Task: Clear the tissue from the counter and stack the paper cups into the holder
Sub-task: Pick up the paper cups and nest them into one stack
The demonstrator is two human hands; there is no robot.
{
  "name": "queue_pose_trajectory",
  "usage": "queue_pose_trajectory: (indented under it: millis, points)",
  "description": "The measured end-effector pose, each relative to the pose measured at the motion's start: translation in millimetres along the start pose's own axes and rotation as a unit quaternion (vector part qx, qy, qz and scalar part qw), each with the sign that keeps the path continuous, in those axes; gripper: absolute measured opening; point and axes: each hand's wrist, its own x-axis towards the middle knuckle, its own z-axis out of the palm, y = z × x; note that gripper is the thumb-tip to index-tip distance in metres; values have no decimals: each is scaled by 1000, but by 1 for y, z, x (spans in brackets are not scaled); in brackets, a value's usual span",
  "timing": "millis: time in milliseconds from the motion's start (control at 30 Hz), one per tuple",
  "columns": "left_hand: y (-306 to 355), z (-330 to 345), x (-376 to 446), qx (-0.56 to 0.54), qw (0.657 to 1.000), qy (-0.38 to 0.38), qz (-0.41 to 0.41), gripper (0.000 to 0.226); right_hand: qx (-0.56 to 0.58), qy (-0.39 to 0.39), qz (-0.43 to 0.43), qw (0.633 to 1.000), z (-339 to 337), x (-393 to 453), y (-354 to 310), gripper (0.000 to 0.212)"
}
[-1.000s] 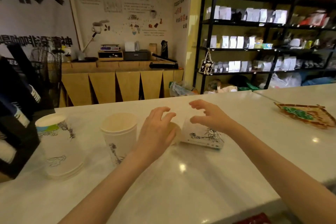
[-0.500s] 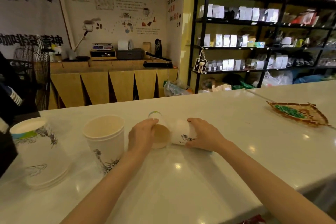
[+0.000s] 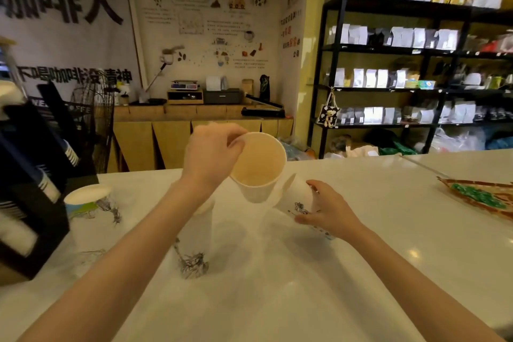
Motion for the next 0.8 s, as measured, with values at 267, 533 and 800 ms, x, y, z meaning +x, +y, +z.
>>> queue_pose_trajectory:
  millis: [267, 533, 800]
  points:
    - [-21, -104, 45, -39, 993, -22, -112, 26, 93, 26, -72, 993, 16, 16, -45, 86]
    - [-56, -109, 31, 40, 967, -155, -199, 22, 283, 72, -105, 950, -7, 24, -98, 77]
    - [-85, -68, 4, 46, 945, -211, -245, 21, 477, 78, -139, 865, -43, 25, -161, 75]
